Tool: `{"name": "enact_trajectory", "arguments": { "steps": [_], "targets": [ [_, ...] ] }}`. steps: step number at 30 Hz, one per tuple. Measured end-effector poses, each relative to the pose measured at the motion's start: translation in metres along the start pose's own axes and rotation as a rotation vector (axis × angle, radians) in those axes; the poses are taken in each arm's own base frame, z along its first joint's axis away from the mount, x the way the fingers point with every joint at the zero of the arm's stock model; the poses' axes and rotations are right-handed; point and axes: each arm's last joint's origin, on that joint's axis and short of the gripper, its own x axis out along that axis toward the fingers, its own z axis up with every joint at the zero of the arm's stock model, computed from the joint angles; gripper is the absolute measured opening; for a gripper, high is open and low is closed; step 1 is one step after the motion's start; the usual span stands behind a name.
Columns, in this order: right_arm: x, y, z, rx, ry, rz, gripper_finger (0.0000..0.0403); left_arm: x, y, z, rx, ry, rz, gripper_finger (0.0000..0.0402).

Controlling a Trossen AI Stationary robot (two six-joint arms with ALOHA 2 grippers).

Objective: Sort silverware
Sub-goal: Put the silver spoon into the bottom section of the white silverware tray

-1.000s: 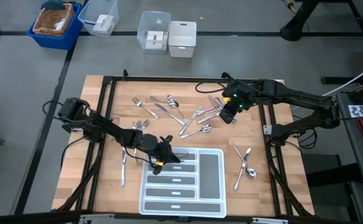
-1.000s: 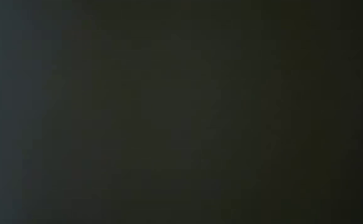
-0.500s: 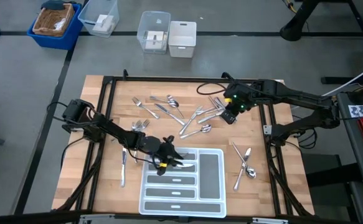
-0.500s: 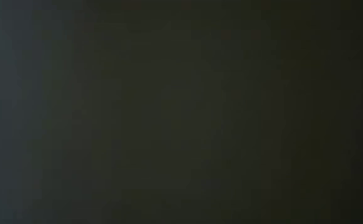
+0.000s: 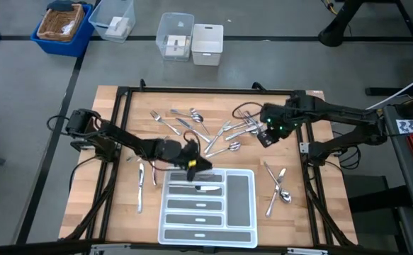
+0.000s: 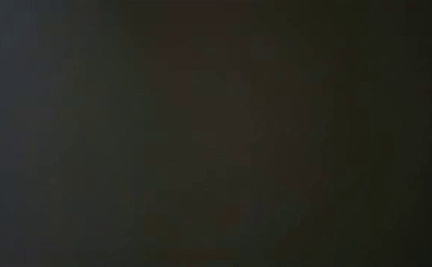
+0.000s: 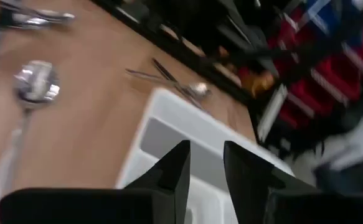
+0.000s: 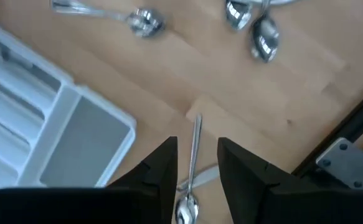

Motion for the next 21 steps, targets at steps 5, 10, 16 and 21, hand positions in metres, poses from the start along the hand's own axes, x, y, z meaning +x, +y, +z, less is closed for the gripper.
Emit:
{"name": "enact_trajectory", "arguments": {
  "steps": [5, 10, 16, 21],
  "targets": [
    [0.002, 0.017, -0.022, -0.044, -0.011, -0.018, 0.0115, -0.005, 0.019, 0.020, -0.010, -0.030, 0.055, 0.0084],
    [0.018, 0.029, -0.051, -0.014, -0.014, -0.056, 0.0115, -0.011, 0.035, 0.033, -0.025, 0.006, 0.069, 0.0084],
    [0.062, 0.037, -0.091, 0.033, 0.025, -0.063, 0.0115, -0.014, 0.047, 0.041, -0.051, 0.078, -0.022, 0.0084],
    [0.097, 0.035, -0.114, 0.028, 0.036, -0.045, 0.0115, -0.016, 0.053, 0.044, -0.025, 0.108, -0.052, 0.0084]
  ]
}}
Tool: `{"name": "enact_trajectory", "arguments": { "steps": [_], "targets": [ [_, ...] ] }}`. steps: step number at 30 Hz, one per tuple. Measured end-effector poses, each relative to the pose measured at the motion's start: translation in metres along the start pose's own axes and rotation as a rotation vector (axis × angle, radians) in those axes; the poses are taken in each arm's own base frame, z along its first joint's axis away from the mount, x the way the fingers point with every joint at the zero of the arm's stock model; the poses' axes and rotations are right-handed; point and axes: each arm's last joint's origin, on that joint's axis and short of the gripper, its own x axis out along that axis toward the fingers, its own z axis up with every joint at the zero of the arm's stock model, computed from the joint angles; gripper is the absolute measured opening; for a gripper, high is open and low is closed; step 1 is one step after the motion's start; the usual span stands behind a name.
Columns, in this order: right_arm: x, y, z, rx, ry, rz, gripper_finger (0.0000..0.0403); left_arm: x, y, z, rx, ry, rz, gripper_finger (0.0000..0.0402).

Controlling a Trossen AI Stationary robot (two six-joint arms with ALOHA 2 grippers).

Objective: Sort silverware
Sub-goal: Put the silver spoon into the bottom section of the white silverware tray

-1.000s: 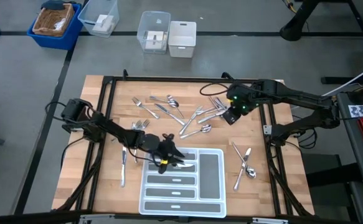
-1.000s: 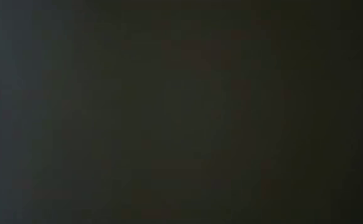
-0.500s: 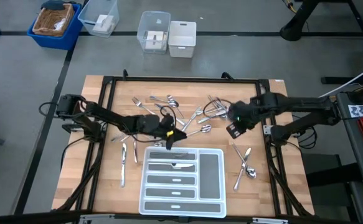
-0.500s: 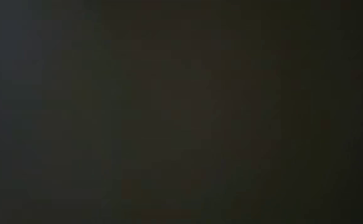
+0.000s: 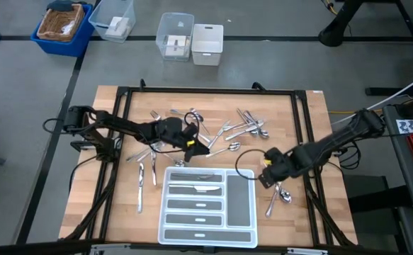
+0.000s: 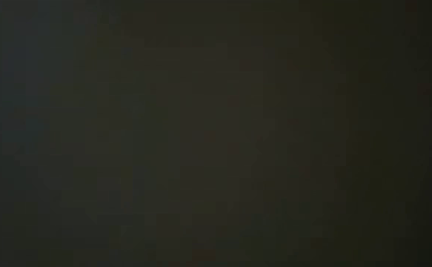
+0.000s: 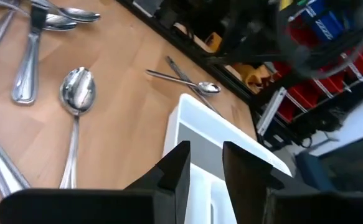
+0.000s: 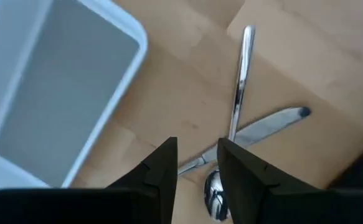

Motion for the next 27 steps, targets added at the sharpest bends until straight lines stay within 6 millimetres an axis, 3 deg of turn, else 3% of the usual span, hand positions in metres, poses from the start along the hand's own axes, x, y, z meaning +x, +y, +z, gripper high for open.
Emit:
{"name": "enact_trajectory", "arguments": {
  "steps": [13, 21, 27],
  "targets": [
    [0.058, -0.027, -0.012, 0.054, 0.007, -0.068, 0.0115, -0.001, 0.002, 0.001, 0.004, 0.006, -0.010, 0.0084],
    [0.076, -0.042, -0.013, 0.050, 0.008, -0.109, 0.0115, -0.001, 0.002, 0.001, 0.004, 0.005, -0.010, 0.0084],
    [0.084, -0.041, -0.013, -0.004, 0.008, -0.051, 0.0115, -0.001, 0.002, 0.001, 0.004, 0.005, -0.010, 0.0084]
  ]
}}
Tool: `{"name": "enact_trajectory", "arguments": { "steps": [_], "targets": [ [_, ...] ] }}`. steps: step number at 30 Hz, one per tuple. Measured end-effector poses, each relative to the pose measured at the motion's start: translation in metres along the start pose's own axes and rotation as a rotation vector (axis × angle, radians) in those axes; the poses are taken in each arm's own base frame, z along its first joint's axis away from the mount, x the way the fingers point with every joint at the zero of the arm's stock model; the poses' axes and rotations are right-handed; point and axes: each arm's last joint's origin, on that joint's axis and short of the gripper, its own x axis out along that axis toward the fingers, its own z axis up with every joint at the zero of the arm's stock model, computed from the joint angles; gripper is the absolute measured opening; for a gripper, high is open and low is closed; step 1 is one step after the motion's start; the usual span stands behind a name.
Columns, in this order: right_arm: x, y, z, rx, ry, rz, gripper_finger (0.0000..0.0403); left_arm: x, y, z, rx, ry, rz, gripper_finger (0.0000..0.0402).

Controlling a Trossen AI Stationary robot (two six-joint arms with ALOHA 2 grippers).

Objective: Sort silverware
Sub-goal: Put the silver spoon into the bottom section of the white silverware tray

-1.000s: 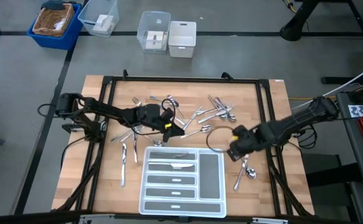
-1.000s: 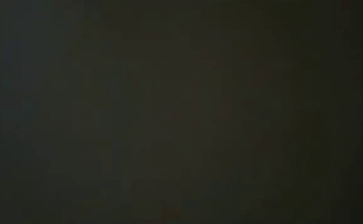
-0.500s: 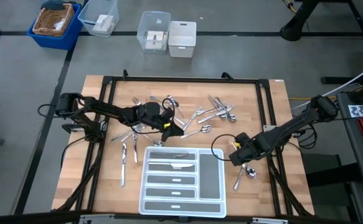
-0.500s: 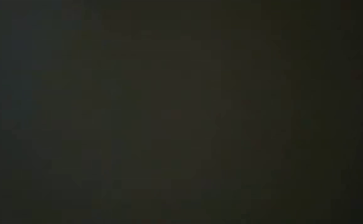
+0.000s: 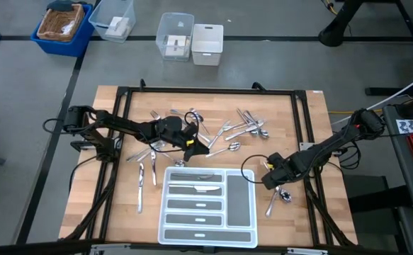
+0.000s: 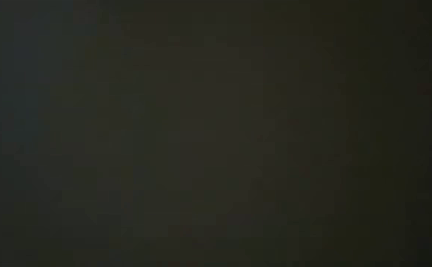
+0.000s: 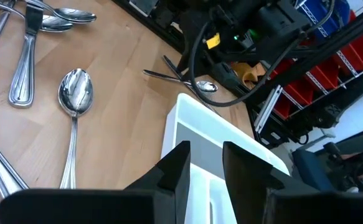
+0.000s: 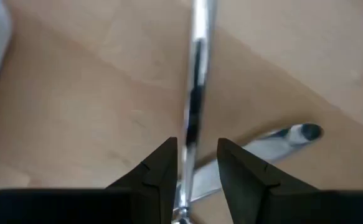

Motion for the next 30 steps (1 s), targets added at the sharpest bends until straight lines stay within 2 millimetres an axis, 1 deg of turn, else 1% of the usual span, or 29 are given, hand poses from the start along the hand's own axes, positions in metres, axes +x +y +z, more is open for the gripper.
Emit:
{"name": "enact_trajectory", "arguments": {
  "steps": [10, 17, 20, 27, 30],
  "targets": [
    [0.011, -0.009, -0.001, -0.010, -0.002, -0.017, 0.0115, 0.000, 0.000, 0.000, 0.000, 0.000, 0.000, 0.0084],
    [0.015, -0.013, -0.001, -0.010, -0.003, -0.021, 0.0112, 0.000, 0.000, 0.000, 0.000, 0.000, 0.000, 0.0084],
    [0.016, -0.014, -0.001, -0.011, -0.002, -0.036, 0.0095, 0.000, 0.000, 0.000, -0.001, 0.000, 0.000, 0.0084],
    [0.016, -0.015, -0.001, -0.002, 0.000, -0.048, 0.0027, 0.000, 0.000, 0.000, -0.001, 0.000, 0.000, 0.0084],
    [0.016, -0.015, -0.001, -0.001, 0.000, -0.047, 0.0012, 0.000, 0.000, 0.000, -0.002, 0.000, 0.000, 0.0084]
  ]
}}
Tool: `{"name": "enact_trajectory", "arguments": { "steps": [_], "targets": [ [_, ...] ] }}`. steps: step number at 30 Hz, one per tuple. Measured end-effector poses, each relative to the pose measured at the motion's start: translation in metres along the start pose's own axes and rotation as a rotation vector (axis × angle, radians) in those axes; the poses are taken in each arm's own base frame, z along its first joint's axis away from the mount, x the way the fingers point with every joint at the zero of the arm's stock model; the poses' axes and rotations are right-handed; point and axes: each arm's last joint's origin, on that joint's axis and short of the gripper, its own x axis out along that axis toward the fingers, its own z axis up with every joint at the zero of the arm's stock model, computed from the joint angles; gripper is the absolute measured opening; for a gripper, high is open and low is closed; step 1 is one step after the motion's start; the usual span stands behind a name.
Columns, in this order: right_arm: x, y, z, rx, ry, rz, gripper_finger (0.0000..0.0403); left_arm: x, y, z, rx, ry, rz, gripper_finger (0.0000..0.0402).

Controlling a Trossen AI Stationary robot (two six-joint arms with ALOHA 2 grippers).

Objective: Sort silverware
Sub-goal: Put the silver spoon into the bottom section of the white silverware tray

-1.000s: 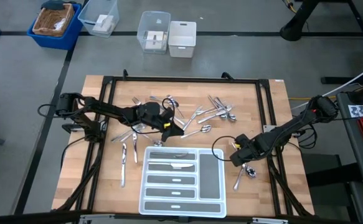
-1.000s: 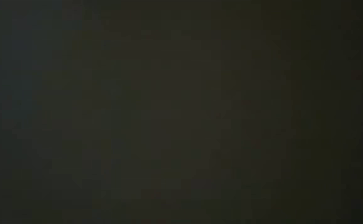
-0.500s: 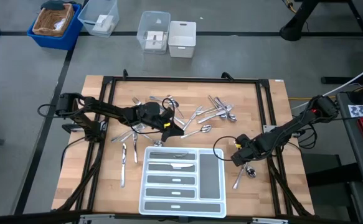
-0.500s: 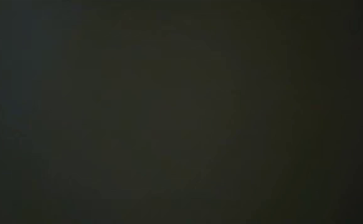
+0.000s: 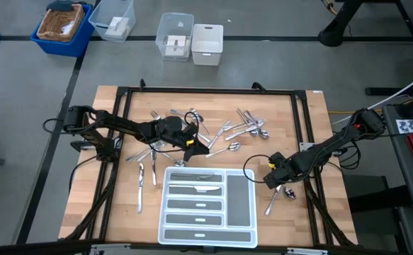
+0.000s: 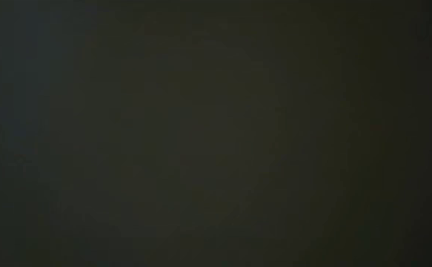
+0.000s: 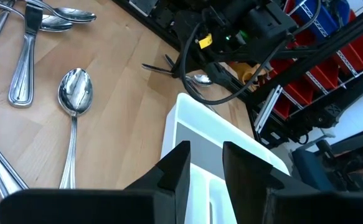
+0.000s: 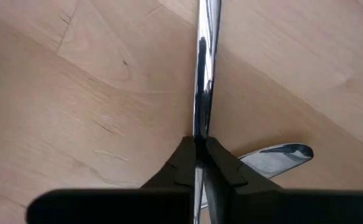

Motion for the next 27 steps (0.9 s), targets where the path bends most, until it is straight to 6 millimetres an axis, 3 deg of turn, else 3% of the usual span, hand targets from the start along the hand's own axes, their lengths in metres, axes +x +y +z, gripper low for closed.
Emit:
{"name": "enact_trajectory", "arguments": {
  "steps": [27],
  "targets": [
    [-0.013, 0.022, 0.002, -0.002, -0.015, 0.150, 0.0018, 0.000, -0.002, 0.003, -0.042, -0.030, -0.022, 0.0084]
  ]
}}
